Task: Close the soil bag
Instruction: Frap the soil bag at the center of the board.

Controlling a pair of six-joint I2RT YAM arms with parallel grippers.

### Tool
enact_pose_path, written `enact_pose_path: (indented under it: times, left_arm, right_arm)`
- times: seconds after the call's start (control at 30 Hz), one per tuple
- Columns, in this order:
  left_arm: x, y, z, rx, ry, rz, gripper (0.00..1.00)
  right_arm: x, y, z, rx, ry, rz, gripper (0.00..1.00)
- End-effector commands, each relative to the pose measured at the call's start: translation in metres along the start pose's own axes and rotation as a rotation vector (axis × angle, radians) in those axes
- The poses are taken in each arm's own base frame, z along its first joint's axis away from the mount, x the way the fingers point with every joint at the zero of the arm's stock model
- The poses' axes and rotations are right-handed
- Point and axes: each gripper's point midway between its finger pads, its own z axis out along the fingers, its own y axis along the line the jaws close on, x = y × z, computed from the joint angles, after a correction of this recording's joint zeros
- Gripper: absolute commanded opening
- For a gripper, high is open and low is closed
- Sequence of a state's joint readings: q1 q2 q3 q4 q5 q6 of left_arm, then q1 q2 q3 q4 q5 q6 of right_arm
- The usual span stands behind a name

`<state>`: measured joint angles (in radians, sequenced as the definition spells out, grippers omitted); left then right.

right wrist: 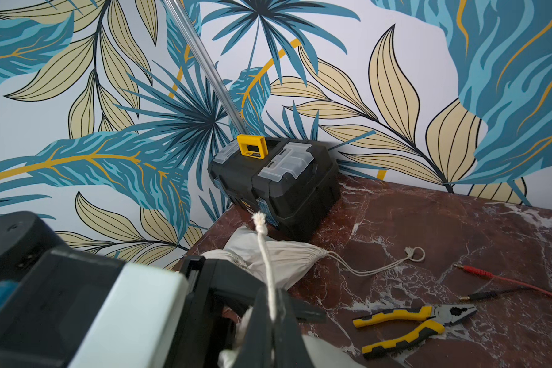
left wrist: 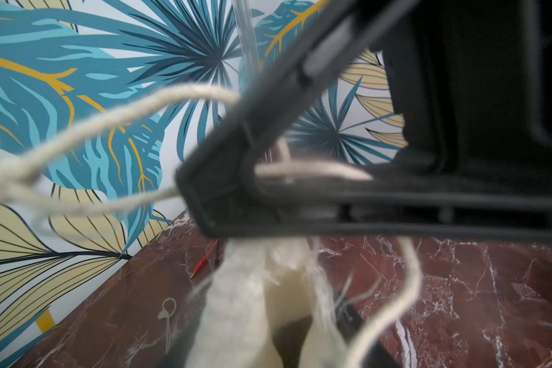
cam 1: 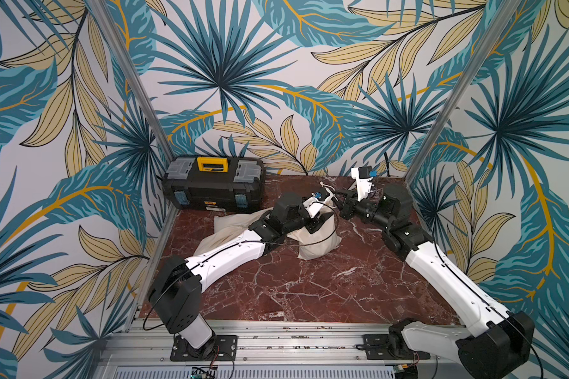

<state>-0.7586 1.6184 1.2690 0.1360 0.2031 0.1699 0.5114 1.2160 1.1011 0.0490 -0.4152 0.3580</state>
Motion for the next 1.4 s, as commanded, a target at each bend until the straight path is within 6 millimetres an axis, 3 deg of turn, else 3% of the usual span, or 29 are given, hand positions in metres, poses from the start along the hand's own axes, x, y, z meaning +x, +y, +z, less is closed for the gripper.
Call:
enact_pose_path:
  times: [0.0,0.1,0.17,0.3,0.47,0.63,0.8,0.97,1.03,1.17,1.37]
  left_arm:
    - [-0.041,0.002,-0.005,-0.003,-0.139,0.034,0.3]
    - [-0.044,-0.002,-0.013,0.008,-0.173,0.037,0.08]
    - [-0.045,-0.006,-0.017,0.026,-0.178,0.04,0.0]
    - [-0.048,-0.017,-0.024,0.084,-0.183,0.059,0.0]
    - [-0.048,-0.021,-0.028,0.099,-0.171,0.085,0.0]
    - [-0.027,-0.033,-0.033,0.15,-0.117,0.156,0.0]
    - [-0.002,-0.043,-0.04,0.195,-0.045,0.198,0.0]
    - [0.005,-0.079,-0.041,0.379,-0.091,0.133,0.0]
    - [0.015,-0.097,-0.036,0.435,-0.087,0.119,0.0]
    - [0.058,-0.122,-0.017,0.44,0.007,0.137,0.0]
    - [0.115,-0.131,0.007,0.356,0.12,0.144,0.0]
  right_arm:
    - [-0.012,0.009,-0.005,-0.016,-0.042,-0.054,0.08]
    - [-0.013,0.003,-0.007,0.037,-0.02,-0.079,0.19]
    - [-0.013,0.001,-0.005,0.051,0.007,-0.091,0.32]
    - [-0.013,0.008,-0.001,0.021,0.061,-0.096,0.39]
    - [-0.004,0.0,0.0,0.065,0.14,-0.093,0.54]
    - [0.008,-0.017,-0.014,0.19,0.224,-0.097,0.63]
    - [0.021,-0.021,-0.03,0.238,0.275,-0.07,0.69]
    - [0.054,-0.015,-0.035,0.188,0.39,0.016,0.72]
    - [0.067,-0.018,-0.041,0.214,0.426,0.053,0.72]
    - [0.093,-0.013,-0.06,0.193,0.413,0.155,0.75]
    - [0.154,-0.038,-0.075,0.286,0.437,0.282,0.73]
